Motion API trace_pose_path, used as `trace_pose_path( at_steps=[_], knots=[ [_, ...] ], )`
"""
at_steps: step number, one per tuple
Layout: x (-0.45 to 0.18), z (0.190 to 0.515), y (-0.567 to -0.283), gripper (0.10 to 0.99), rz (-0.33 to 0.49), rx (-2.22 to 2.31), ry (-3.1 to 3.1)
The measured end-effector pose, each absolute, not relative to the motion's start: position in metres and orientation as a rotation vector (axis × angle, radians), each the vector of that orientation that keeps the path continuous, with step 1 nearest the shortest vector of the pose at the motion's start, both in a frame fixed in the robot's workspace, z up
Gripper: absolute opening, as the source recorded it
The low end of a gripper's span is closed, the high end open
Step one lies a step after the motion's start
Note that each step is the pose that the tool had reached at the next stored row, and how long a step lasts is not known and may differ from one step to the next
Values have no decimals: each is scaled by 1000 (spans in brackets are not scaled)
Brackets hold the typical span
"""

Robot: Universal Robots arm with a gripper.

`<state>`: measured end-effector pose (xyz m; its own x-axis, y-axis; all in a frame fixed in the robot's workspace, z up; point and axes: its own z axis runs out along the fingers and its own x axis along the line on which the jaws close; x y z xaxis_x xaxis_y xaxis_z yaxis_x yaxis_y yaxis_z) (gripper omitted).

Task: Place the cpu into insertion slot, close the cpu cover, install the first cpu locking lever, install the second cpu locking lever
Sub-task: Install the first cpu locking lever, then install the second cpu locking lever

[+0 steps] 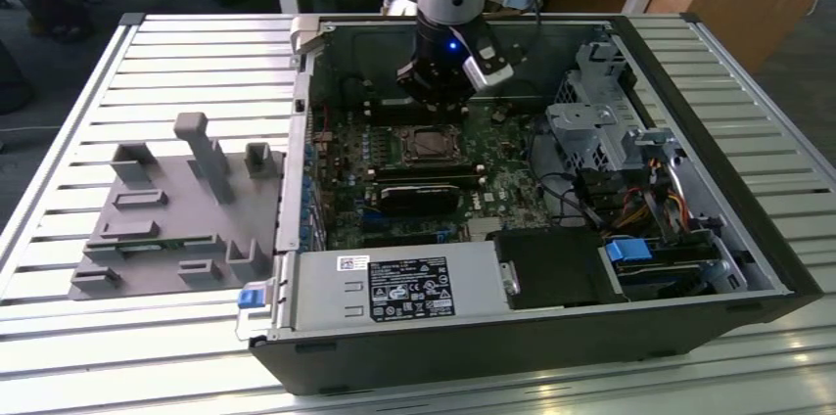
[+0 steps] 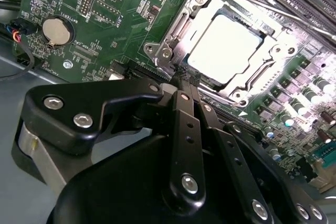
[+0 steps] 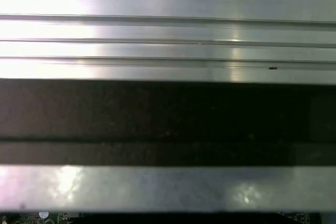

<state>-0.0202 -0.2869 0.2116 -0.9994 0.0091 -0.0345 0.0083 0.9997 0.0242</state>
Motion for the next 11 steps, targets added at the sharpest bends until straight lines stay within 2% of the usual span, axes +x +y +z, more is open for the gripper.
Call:
trace_pose_path(
  at_steps=[11],
  knots=[
    [-20, 212, -292, 106, 37, 14, 3107]
  ],
)
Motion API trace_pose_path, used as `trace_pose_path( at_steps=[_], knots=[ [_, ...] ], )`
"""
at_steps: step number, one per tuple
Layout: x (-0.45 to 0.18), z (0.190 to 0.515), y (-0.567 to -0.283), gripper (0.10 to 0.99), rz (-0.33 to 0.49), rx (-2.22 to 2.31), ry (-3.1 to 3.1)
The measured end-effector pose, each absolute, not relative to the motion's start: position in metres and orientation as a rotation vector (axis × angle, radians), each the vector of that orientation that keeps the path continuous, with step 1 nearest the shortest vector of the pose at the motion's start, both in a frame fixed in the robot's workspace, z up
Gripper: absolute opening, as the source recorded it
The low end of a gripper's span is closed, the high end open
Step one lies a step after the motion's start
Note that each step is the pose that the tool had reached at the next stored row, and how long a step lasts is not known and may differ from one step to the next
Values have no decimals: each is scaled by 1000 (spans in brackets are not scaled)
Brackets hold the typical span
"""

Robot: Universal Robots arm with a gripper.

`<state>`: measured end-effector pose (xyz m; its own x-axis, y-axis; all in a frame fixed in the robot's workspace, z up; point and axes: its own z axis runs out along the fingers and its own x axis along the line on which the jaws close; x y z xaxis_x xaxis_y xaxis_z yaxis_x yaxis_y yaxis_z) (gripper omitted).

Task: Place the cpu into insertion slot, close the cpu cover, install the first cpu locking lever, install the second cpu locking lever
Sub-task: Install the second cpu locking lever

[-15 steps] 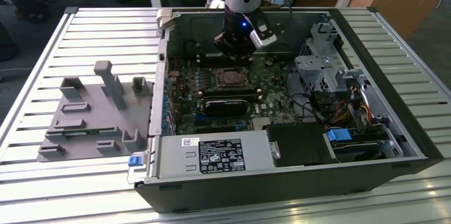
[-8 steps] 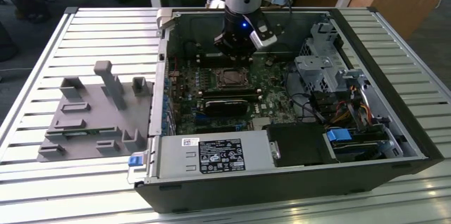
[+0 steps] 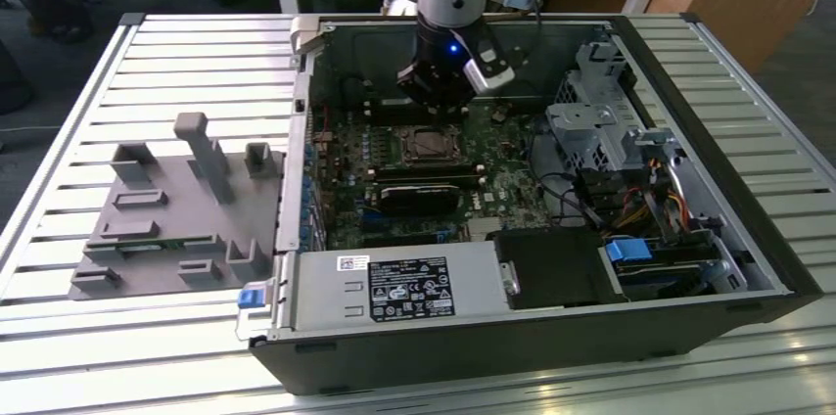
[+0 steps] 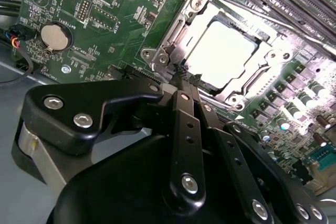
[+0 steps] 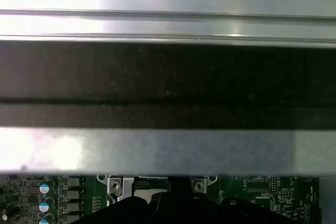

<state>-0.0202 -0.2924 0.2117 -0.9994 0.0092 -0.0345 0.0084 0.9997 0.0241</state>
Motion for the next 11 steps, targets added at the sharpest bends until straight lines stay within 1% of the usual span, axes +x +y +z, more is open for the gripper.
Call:
trace_pose_path(
  at_steps=[11],
  knots=[
    [-20, 215, -298, 106, 37, 14, 3107]
  ],
)
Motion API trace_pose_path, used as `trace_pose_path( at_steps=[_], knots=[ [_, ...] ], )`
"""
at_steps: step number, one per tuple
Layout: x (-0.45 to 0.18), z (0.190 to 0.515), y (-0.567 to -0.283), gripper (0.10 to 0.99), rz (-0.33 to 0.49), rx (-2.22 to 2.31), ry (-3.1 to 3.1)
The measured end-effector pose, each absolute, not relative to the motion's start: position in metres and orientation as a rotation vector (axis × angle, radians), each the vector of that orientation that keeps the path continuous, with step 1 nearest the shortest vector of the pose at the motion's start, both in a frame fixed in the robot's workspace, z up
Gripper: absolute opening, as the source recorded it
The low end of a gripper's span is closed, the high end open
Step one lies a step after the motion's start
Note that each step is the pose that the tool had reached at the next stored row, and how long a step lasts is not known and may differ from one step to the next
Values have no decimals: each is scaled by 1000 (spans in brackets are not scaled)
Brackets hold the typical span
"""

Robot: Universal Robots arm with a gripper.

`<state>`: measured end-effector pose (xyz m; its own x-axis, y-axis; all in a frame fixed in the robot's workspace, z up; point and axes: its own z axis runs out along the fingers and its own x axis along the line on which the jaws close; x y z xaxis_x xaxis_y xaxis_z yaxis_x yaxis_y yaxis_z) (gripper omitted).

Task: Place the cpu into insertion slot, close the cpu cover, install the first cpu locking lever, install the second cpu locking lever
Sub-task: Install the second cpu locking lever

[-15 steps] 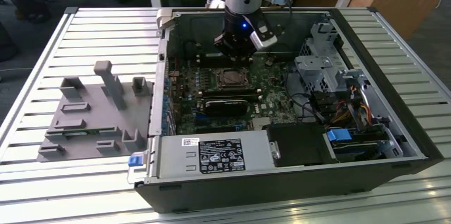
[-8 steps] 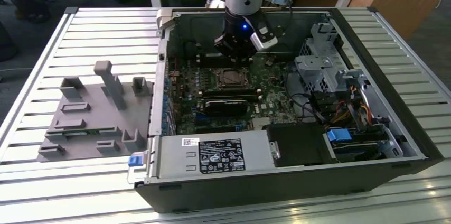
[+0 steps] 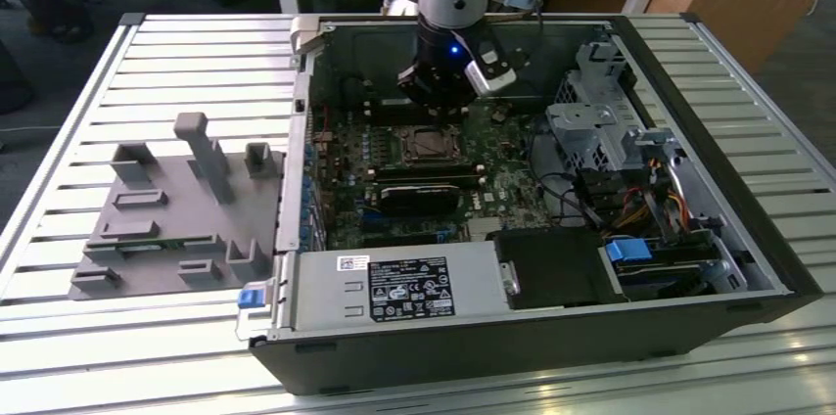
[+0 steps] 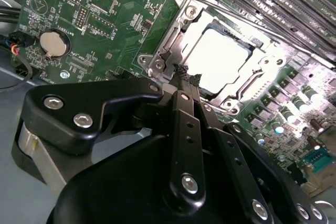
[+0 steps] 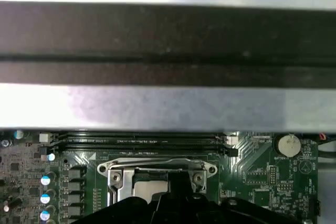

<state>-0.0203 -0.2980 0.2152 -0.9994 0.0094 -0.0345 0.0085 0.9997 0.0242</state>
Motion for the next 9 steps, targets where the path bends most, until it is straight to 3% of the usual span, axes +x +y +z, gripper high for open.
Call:
trace_pose_path(
  at_steps=[9],
  knots=[
    [-20, 238, -303, 106, 37, 14, 3107]
  ],
)
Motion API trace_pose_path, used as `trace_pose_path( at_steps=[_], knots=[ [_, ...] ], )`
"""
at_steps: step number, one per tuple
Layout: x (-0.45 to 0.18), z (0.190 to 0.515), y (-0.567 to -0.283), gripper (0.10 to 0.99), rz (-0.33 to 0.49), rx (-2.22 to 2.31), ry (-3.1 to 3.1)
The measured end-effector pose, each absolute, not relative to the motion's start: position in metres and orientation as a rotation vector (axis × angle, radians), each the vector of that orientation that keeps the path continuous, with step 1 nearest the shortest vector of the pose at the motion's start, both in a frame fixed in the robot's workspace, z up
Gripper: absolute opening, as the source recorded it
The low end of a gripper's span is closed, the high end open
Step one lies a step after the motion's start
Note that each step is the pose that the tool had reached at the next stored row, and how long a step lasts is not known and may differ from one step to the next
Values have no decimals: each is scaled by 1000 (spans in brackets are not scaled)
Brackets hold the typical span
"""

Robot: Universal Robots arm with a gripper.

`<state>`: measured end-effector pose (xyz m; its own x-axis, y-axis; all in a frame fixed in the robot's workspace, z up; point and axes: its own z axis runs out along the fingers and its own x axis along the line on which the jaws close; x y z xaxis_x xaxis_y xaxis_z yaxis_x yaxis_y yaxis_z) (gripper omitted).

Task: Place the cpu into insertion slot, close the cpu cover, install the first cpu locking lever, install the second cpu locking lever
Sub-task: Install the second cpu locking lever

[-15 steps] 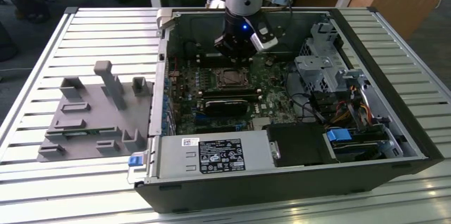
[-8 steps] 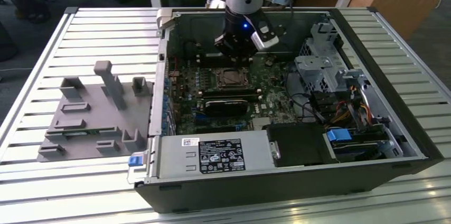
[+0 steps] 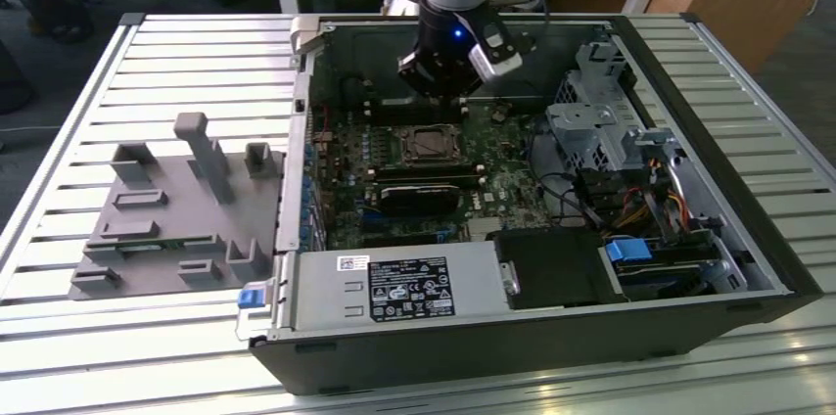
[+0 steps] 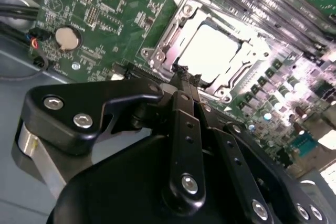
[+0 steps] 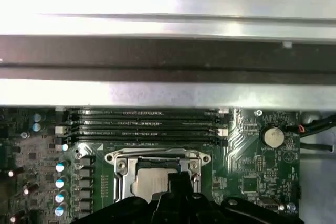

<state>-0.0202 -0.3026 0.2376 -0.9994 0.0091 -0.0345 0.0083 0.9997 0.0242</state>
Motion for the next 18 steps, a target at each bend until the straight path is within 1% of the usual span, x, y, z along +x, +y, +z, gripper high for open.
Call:
trace_pose_path(
  at_steps=[10, 18],
  knots=[
    [-20, 237, -336, 106, 38, 14, 3107],
    [-19, 234, -347, 106, 49, 14, 3114]
  ],
)
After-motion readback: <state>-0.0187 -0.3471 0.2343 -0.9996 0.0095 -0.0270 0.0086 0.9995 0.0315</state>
